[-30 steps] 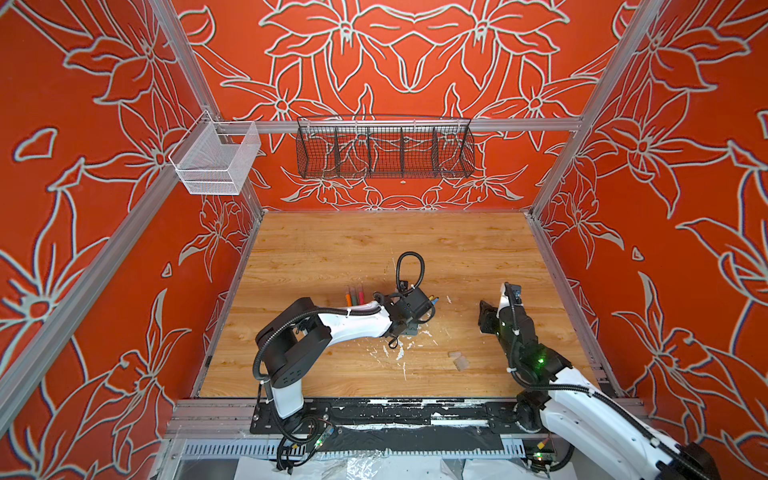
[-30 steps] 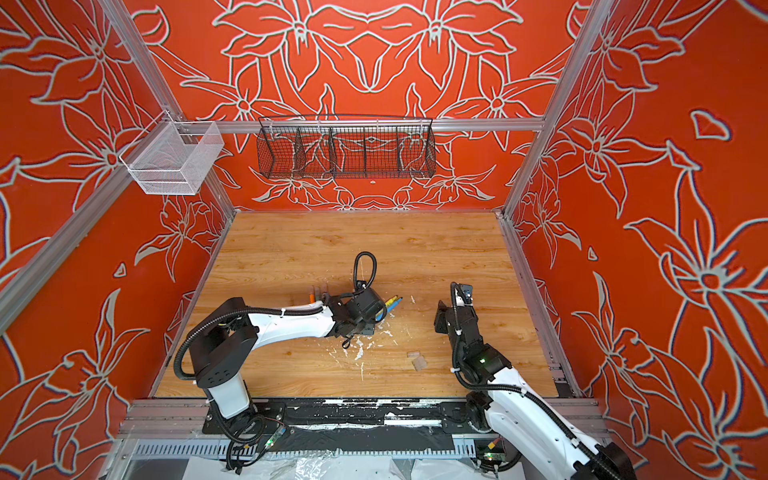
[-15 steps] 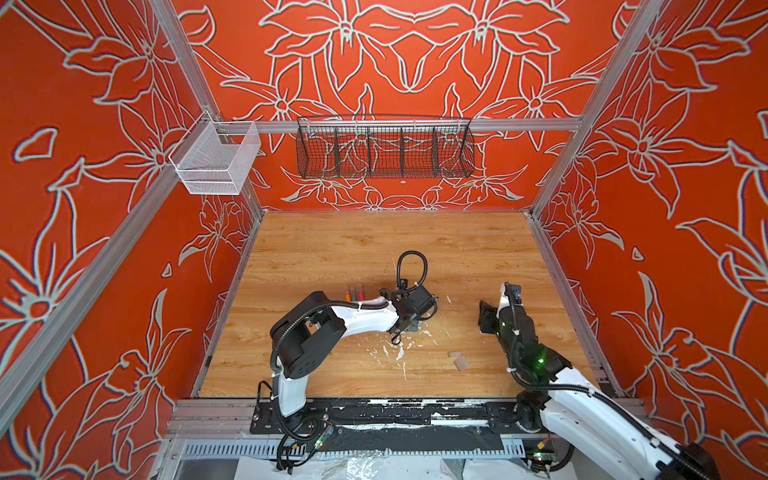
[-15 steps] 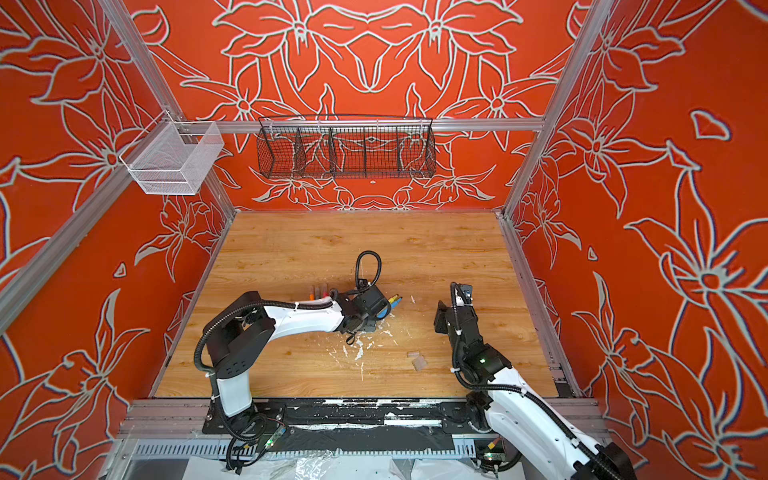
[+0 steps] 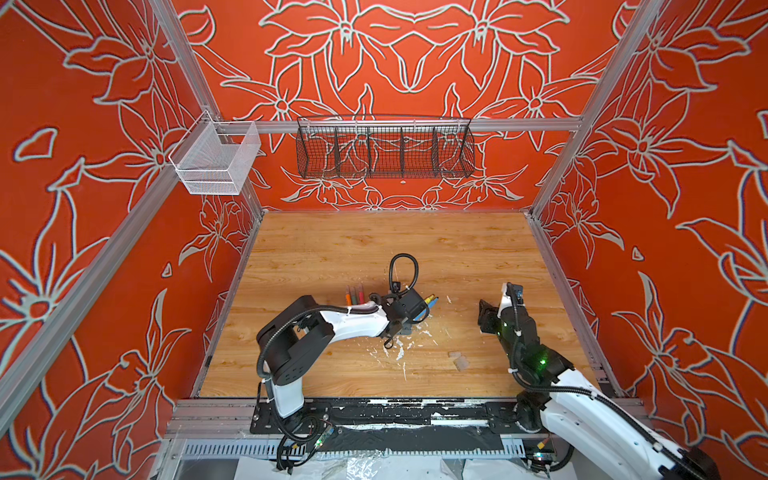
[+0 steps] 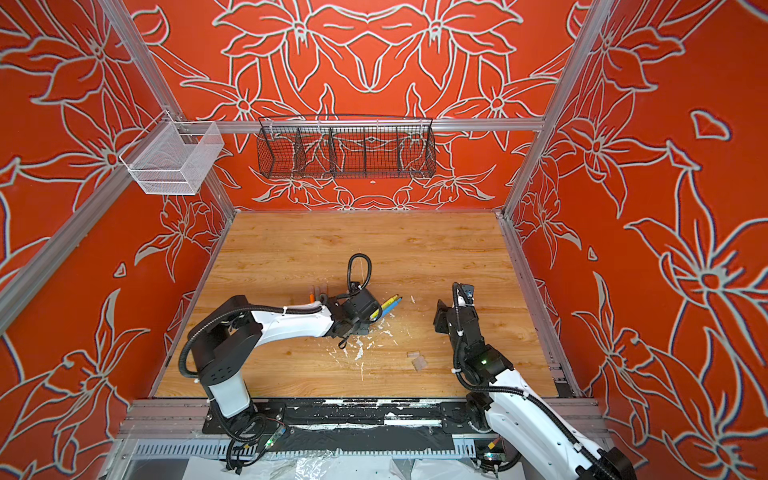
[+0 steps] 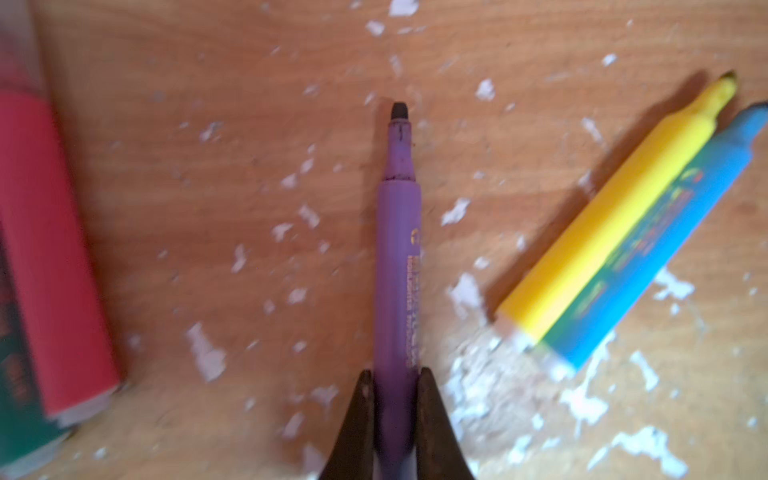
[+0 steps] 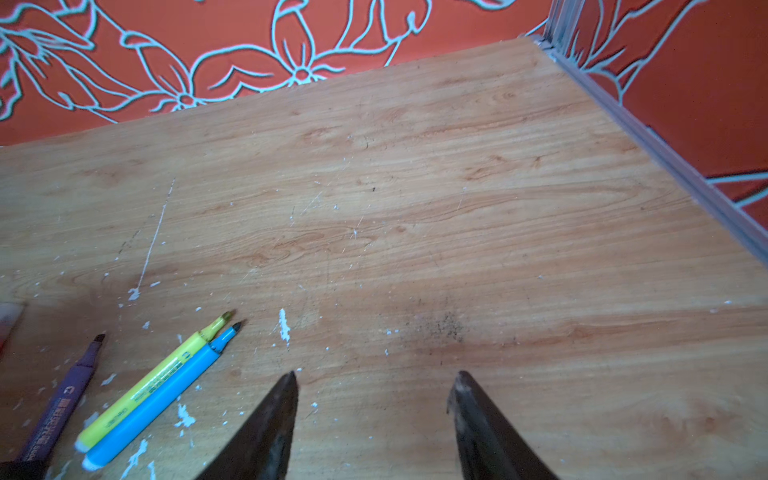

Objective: Insert the pens into the pen caps
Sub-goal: 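Move the left gripper over the purple marker and grasp it, then lift the purple marker with the left gripper while the right gripper approaches it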

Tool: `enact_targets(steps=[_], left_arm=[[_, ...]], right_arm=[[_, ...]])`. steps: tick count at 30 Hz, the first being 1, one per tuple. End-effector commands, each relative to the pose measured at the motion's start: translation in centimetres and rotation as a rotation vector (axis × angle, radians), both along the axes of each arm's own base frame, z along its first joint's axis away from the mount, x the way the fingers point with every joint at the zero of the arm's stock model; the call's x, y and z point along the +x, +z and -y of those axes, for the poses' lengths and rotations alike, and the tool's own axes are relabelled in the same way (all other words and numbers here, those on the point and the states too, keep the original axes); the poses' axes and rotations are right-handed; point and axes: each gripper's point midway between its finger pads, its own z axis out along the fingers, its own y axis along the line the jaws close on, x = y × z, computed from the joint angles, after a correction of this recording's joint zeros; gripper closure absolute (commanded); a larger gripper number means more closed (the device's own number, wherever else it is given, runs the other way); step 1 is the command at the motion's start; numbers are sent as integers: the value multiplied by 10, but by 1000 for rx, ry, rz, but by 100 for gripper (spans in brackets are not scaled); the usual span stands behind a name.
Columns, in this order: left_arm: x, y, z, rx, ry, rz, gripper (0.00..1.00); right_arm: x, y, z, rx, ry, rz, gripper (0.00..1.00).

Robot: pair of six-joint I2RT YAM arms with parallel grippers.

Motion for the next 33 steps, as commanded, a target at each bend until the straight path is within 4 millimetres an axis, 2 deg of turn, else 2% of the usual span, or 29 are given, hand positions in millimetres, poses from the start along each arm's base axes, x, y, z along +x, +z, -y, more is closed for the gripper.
enact_targets(steps=[1,9,11,17,20,29,33], left_arm=[[-3,21,4,-93,-26,34,100],[-18,58,17,-283,-175,129,100],[-23,67,21,-318,-230,159,100],[-30,113,33,-441,-331,255,100],[-40,130,38,-524,-397,289,100],[-60,155,35,-659,-477,401,100],[-61,169,41,-668,-527,424,100]], right_arm=[[1,18,-20,117,58,-30,39],[-2,65,-99,502,332,0,39],[-4,75,-114,550,378,6,39],[-22,102,-148,656,480,70,38],[-30,111,-156,698,508,85,38],[-38,92,-165,753,504,40,38],[-35,102,-171,739,523,49,38]])
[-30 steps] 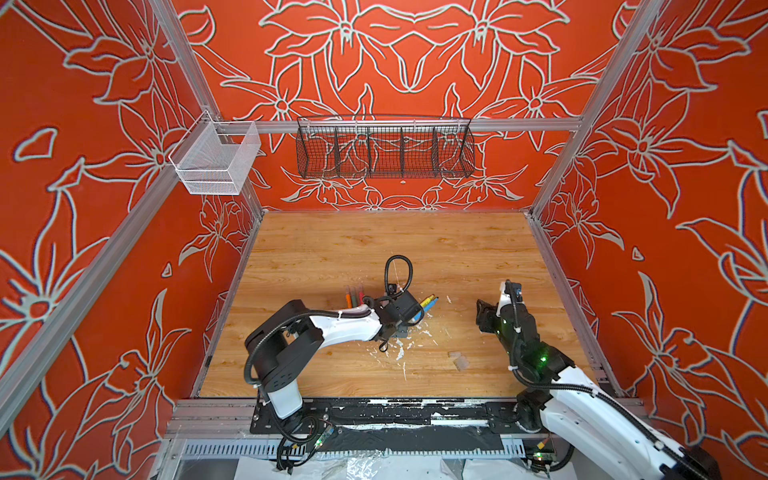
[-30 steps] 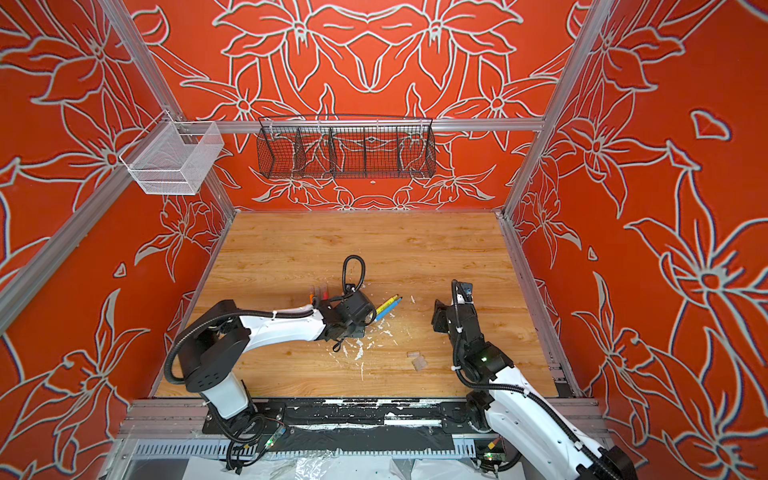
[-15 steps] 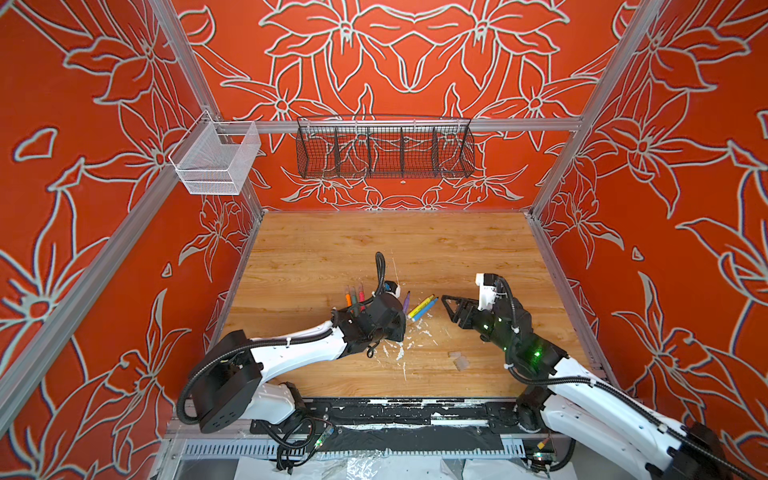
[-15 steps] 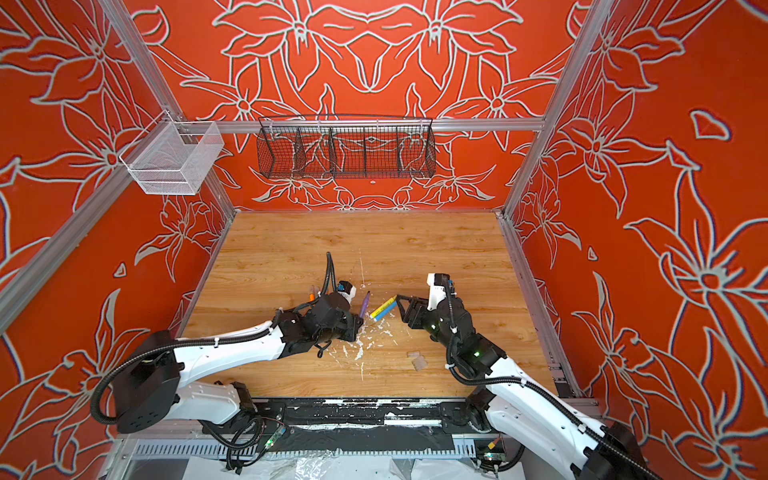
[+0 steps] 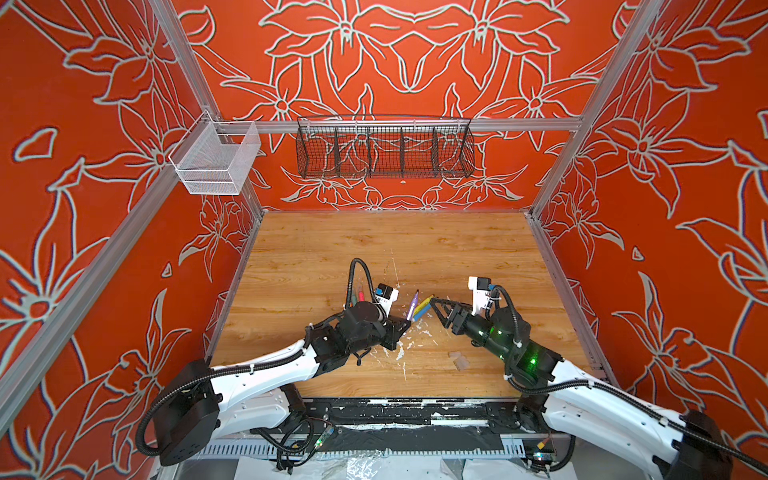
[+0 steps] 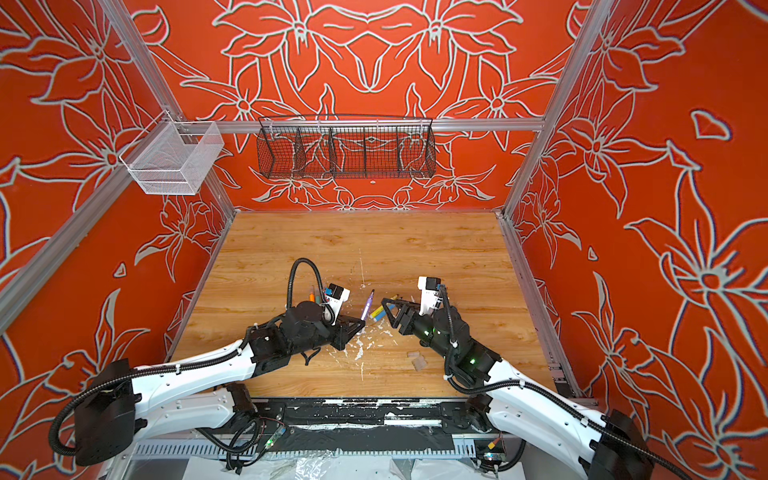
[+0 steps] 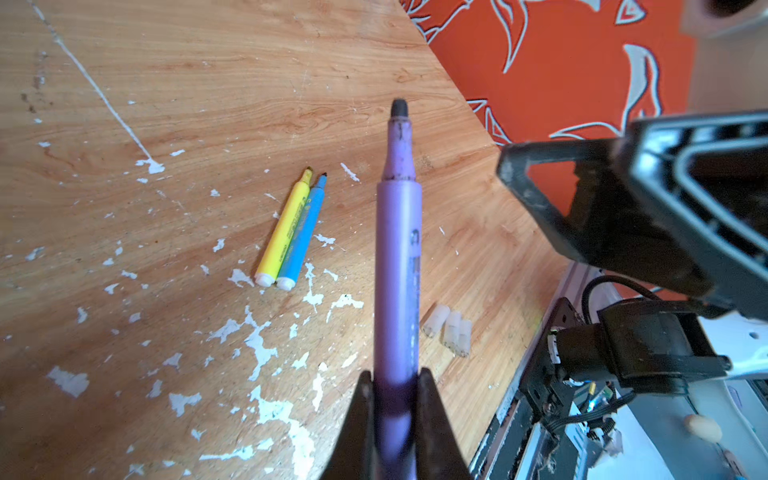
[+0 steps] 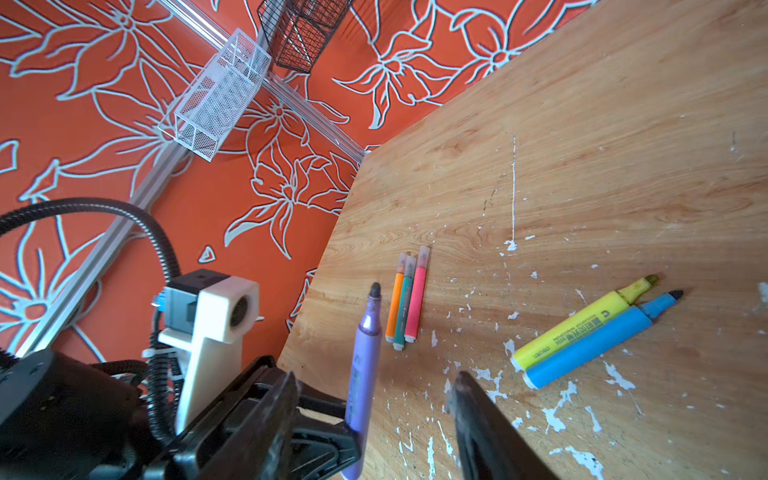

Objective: Insert the pens into the pen caps
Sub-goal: 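Lift the purple marker with the left gripper while the right gripper approaches it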

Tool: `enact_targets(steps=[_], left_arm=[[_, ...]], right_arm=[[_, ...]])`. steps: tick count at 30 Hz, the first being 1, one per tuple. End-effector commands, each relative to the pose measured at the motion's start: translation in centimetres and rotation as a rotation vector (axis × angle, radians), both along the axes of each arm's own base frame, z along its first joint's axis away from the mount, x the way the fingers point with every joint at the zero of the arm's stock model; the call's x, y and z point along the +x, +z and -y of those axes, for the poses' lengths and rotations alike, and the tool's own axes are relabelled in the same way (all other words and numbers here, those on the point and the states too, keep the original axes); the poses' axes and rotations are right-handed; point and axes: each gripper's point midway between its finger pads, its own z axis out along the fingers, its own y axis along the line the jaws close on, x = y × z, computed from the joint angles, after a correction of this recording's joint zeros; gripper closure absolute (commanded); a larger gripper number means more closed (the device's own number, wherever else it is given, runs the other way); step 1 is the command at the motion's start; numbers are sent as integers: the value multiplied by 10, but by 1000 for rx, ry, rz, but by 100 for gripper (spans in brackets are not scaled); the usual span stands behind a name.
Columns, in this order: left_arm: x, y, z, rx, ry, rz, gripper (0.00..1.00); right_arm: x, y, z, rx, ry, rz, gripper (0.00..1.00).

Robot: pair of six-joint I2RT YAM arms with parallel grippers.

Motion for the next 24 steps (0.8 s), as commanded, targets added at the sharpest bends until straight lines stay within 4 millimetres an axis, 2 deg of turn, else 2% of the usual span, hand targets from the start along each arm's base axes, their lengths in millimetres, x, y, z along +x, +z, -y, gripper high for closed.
enact_targets(steps=[1,5,8,12,14,18,24], left_arm=[[0,32,13,-66,-68,82,100],[-6,38,23,-105,-127,78,100],[-8,34,26,-100,-148,66,100],[-11,31,27,-104,-158,53,100],[-13,32,27,-105,-166,51,100],[-13,29,25,-89,-164,46,100],[-15,28,22,-81,-162,44,100]], right_arm=[[4,19,-6,35,-2,27,38],[8,16,-19,27,11,20,39],[11,13,-33,23,42,16,42],[14,6,-47,4,52,6,48],[16,5,-51,-5,50,6,56],[15,13,-55,-8,58,20,59],[14,19,-47,-13,30,41,59]])
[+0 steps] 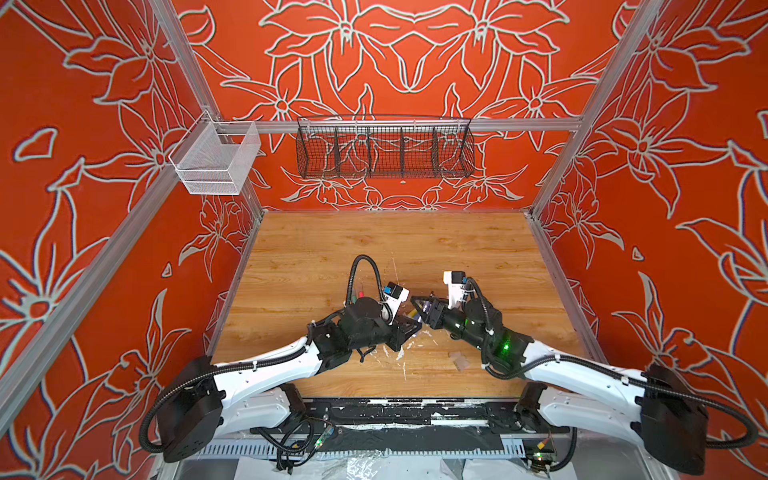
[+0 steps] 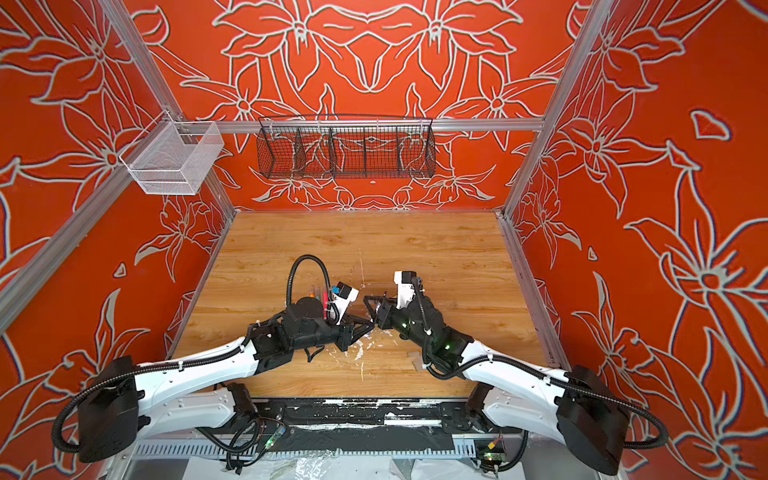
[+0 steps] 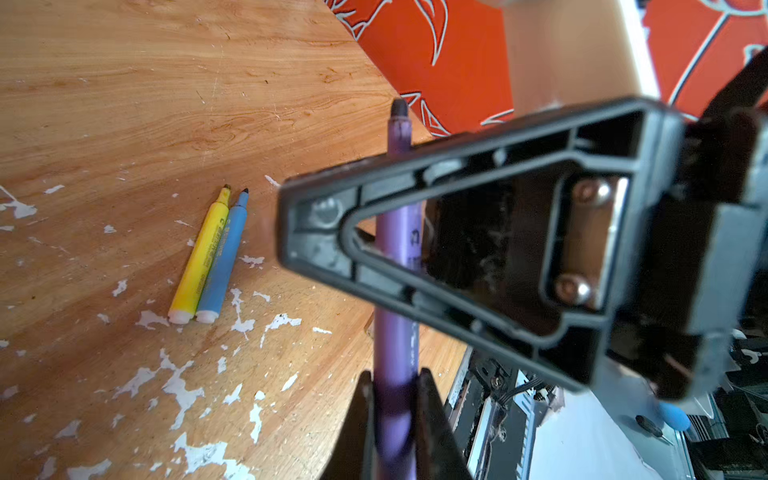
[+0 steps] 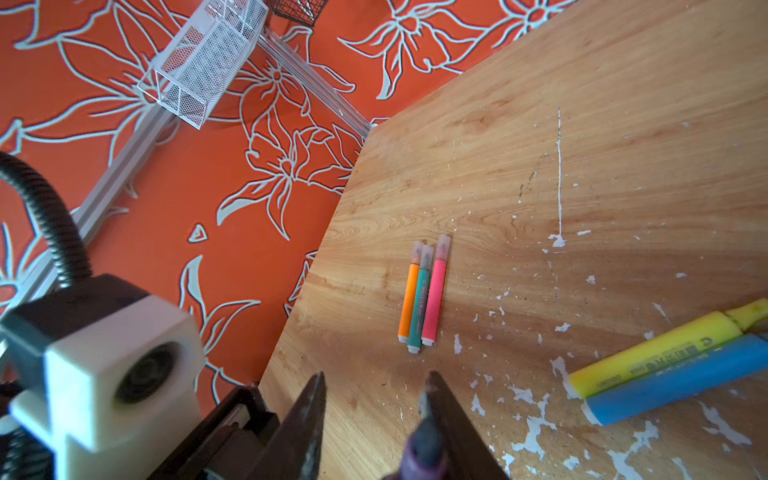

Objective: Insert the pens into the pen caps
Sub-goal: 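Lift the purple marker with the left gripper while the right gripper approaches it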

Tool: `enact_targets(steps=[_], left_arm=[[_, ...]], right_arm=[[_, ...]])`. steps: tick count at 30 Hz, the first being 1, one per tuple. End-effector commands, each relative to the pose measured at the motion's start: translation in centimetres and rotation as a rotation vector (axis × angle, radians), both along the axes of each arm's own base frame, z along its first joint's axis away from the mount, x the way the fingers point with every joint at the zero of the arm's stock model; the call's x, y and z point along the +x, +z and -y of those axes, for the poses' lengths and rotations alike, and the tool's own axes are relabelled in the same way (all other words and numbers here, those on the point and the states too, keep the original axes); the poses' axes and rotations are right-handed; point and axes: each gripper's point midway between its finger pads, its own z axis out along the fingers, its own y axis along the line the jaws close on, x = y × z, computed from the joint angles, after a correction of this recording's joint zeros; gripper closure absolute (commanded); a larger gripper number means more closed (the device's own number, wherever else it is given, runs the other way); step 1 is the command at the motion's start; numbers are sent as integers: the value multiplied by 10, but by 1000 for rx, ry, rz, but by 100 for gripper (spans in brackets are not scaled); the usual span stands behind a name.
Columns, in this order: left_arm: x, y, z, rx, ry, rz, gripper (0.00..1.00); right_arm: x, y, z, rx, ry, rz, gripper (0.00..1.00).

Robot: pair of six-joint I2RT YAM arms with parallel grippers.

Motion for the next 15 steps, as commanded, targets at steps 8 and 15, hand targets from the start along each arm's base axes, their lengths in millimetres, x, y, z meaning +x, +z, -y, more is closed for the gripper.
enact_targets(steps=[8,15], left_arm=[[-1,9,-3,-16,-4,30,100],[-1,9,-1,-28,-9,30,73]], right_arm=[[1,13,3,24,-32,26,86],[-8,10,-6,41,-4,10,98]])
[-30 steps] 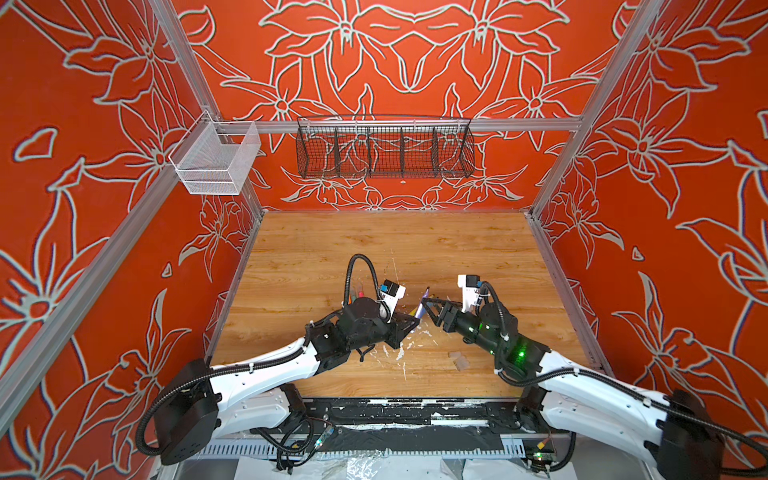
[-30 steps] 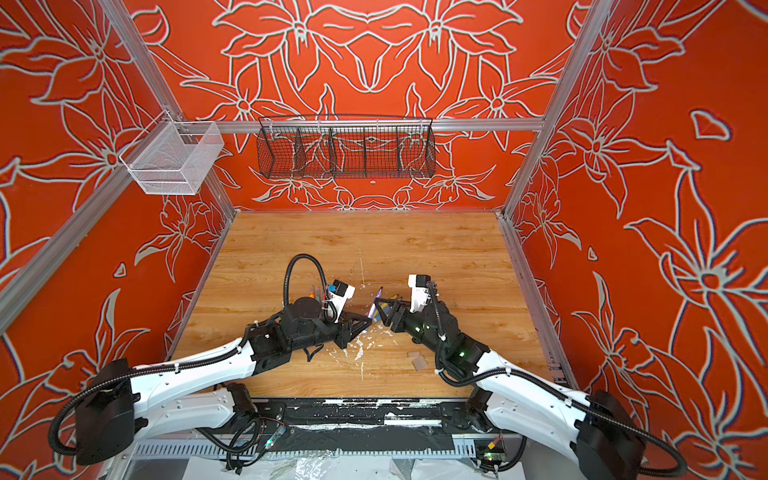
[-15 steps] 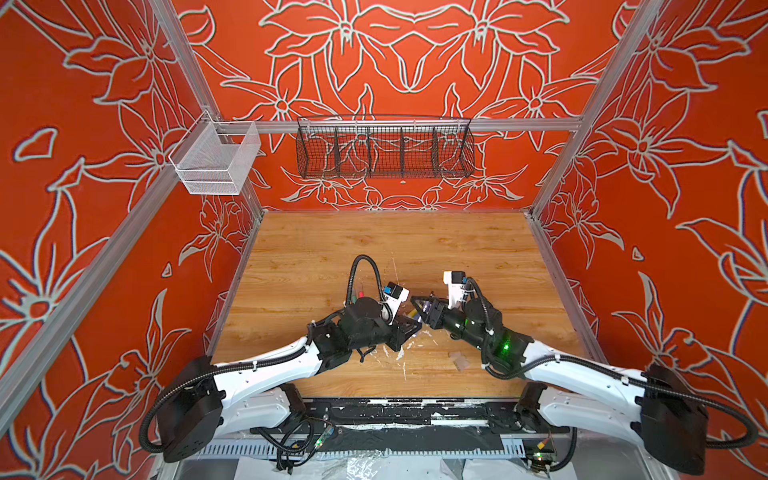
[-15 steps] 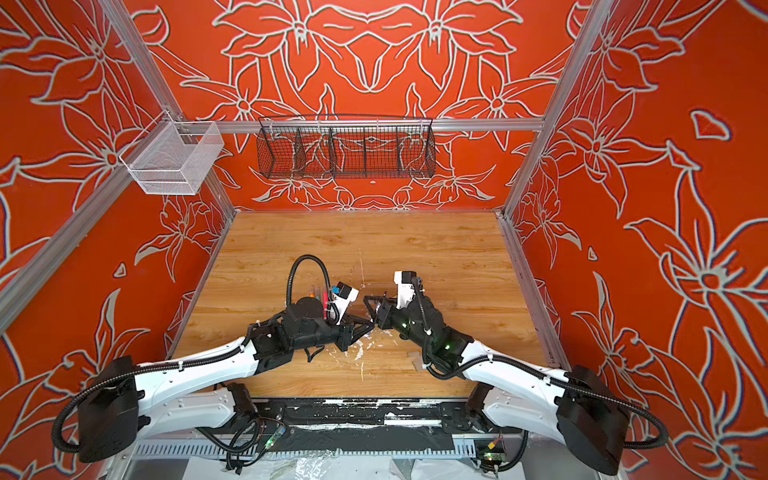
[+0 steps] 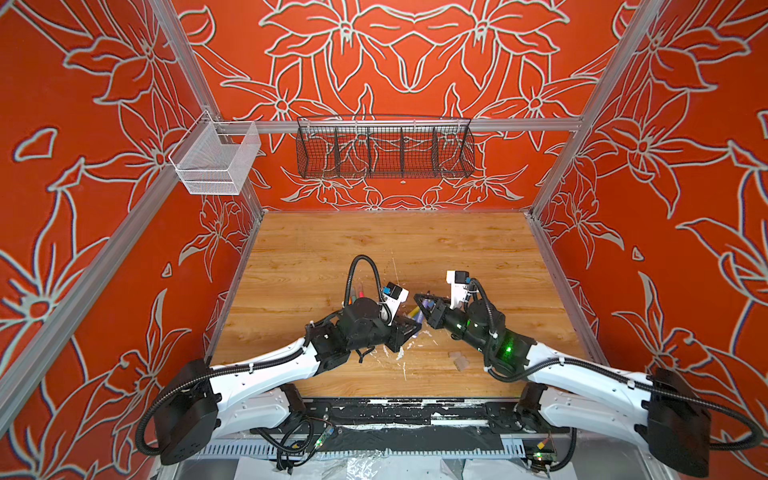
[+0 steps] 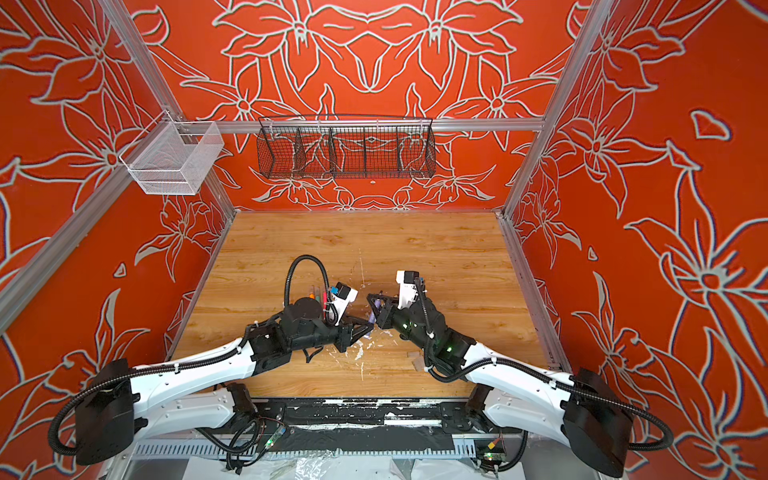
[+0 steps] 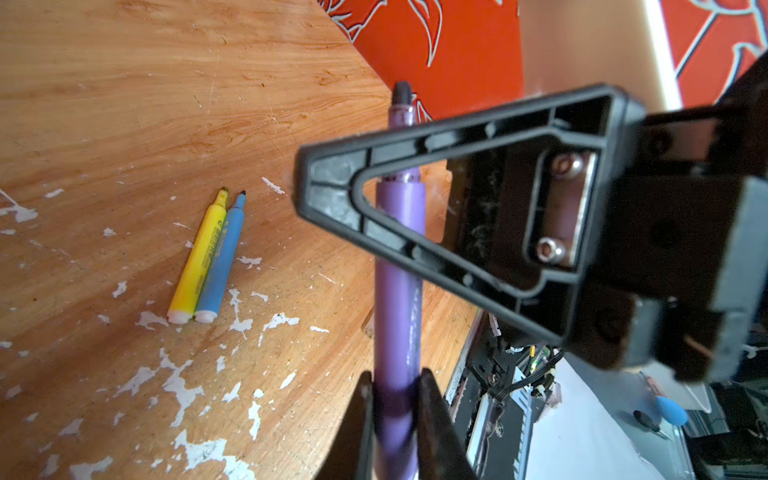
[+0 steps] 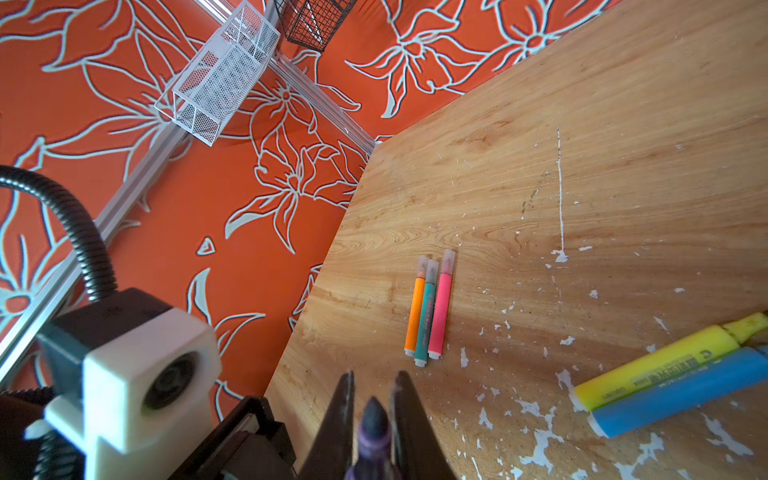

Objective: Insert the pens into the pen caps
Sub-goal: 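Lift the purple marker with the left gripper while the right gripper approaches it, then move the right gripper down to the translucent caps on the table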

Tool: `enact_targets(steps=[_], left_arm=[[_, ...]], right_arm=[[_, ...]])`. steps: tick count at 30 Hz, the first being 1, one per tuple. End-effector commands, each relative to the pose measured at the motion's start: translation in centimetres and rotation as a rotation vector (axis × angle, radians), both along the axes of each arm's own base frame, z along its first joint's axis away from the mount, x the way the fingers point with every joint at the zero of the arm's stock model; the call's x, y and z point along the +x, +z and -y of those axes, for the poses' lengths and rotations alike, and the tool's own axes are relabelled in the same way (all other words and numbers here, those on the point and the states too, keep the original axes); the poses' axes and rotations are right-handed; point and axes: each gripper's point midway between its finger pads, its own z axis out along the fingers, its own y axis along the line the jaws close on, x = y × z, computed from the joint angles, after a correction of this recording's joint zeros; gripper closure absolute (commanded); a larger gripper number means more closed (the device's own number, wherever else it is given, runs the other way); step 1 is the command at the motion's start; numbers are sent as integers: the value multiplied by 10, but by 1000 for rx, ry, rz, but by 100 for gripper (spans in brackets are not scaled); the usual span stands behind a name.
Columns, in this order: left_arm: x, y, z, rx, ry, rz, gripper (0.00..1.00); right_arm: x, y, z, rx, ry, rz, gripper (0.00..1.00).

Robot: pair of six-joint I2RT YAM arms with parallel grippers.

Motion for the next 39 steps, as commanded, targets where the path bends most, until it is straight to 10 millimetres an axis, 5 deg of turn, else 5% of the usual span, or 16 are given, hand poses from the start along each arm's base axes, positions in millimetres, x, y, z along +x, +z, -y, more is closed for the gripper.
enact_targets(steps=[1,10,17,21,26,32,39], left_arm=[[0,4,2,-26,-10,18,70],[-2,2,11,-40,-51,6,68],[1,-1,9,-30,-30,9,100],[4,-4,6,-15,-2,6,100],[12,-11,-2,31,59,-7,100],[26,-26,-3,73,102,-47,100],[43,-47,1,132,146,-113,100]], right_arm=[[-5,5,-6,30,8,-1,98],[-20,13,-18,44,33,29,99],[-18,9,-17,20,10,33,98],[-16,11,-12,-2,-11,44,74],[-19,1,28,-174,-104,21,56],[-43,-44,98,-497,-177,-120,54],[-82,-96,127,-722,-80,-333,54]])
